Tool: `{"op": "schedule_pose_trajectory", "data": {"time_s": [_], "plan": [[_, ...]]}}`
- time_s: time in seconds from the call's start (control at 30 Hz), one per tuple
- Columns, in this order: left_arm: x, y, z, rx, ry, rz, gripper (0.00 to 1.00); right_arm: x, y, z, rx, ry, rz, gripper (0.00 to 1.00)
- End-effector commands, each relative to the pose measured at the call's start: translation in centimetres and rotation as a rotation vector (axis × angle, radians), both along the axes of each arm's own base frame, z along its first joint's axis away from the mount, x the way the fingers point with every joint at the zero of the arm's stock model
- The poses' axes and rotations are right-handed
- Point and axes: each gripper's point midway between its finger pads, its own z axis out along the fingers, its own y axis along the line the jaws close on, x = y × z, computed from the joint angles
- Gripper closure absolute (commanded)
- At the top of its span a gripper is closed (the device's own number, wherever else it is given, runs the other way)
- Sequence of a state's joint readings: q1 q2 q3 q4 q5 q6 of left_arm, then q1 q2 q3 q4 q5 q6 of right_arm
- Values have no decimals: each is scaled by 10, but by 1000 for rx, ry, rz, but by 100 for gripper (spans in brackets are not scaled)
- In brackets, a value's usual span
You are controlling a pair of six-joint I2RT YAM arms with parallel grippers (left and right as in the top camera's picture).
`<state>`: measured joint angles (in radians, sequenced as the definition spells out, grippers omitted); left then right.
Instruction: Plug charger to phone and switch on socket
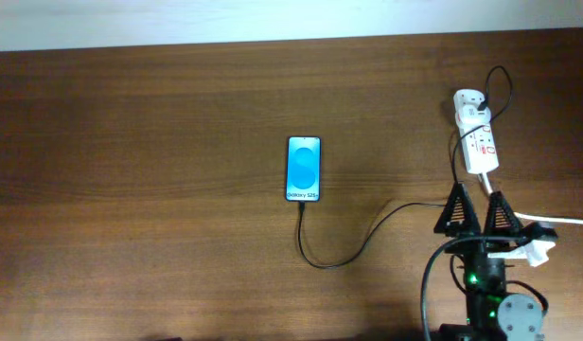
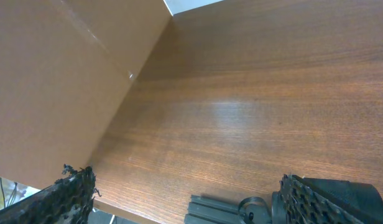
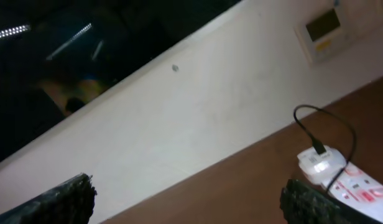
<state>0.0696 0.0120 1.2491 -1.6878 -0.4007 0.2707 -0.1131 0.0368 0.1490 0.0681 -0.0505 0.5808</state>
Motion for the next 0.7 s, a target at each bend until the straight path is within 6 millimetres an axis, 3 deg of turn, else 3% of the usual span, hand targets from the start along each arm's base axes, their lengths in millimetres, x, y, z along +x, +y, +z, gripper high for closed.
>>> {"op": "schedule_pose_trajectory", "data": {"time_s": [0.0,0.5,0.67], "plan": [[-2,1,1,11,-2,2,1,2,4,-15,3,-5,19,1],[-2,1,1,11,-2,2,1,12,7,-83,-10,194,2,1],[-2,1,1,11,-2,2,1,12,8,-99,-133,265,2,1]]}}
